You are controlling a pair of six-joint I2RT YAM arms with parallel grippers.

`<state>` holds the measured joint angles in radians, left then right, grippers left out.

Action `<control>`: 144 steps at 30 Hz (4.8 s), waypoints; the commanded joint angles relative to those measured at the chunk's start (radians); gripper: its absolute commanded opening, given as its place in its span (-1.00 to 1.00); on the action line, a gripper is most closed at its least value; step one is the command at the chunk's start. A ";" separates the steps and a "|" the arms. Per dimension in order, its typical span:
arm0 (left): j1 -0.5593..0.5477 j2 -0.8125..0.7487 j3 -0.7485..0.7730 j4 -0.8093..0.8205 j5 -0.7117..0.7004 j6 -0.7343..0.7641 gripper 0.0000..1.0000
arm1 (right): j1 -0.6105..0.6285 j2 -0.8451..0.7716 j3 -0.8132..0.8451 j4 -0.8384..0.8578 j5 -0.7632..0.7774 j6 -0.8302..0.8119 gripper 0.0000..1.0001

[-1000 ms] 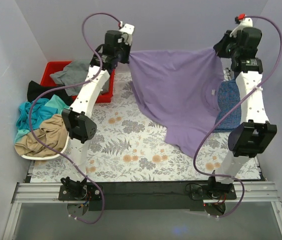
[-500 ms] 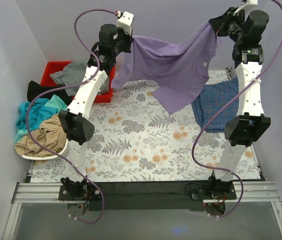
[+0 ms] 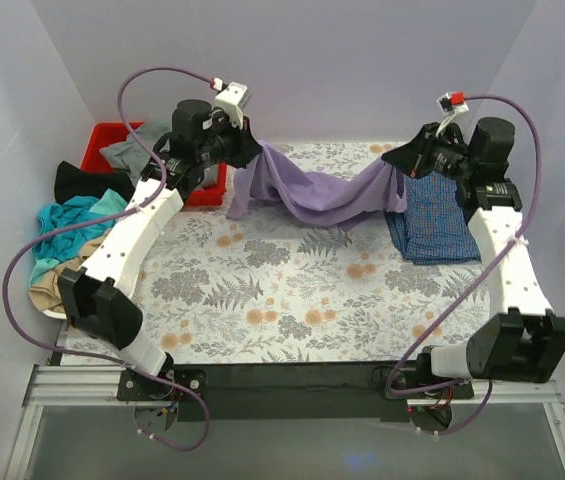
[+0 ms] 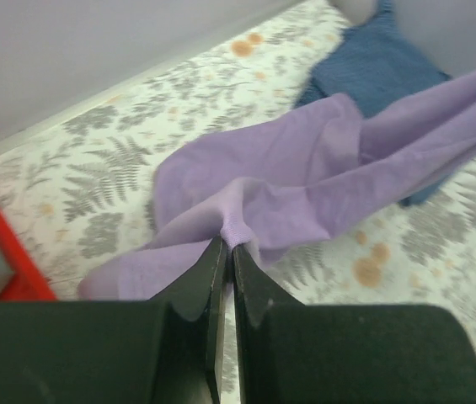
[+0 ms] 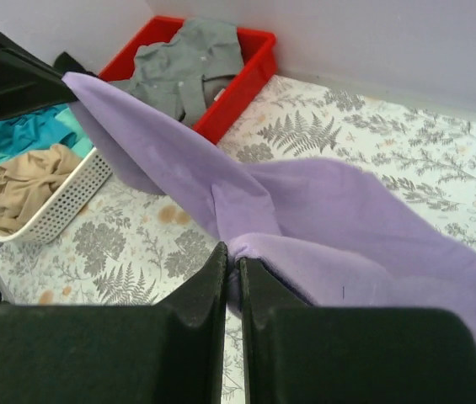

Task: Fold and stack the t-shirts
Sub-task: Flatten the tshirt out

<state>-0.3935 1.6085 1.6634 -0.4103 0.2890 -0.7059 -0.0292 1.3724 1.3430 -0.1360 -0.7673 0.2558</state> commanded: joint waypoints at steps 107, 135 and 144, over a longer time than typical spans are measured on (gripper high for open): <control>-0.073 -0.099 -0.663 -0.035 -0.366 -0.402 0.53 | 0.572 0.278 -0.251 -0.028 0.470 -0.145 0.89; 0.067 -0.260 -1.030 0.243 -0.306 -0.653 0.11 | 0.594 0.367 -0.283 -0.030 0.442 -0.161 0.72; 0.093 -0.223 -1.085 0.350 -0.188 -0.676 0.04 | 0.594 0.375 -0.278 -0.034 0.439 -0.168 0.69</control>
<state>-0.3065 1.3792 0.5945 -0.1268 0.0456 -1.3705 0.5587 1.7451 1.0653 -0.1829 -0.3134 0.1005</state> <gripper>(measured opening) 0.527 0.849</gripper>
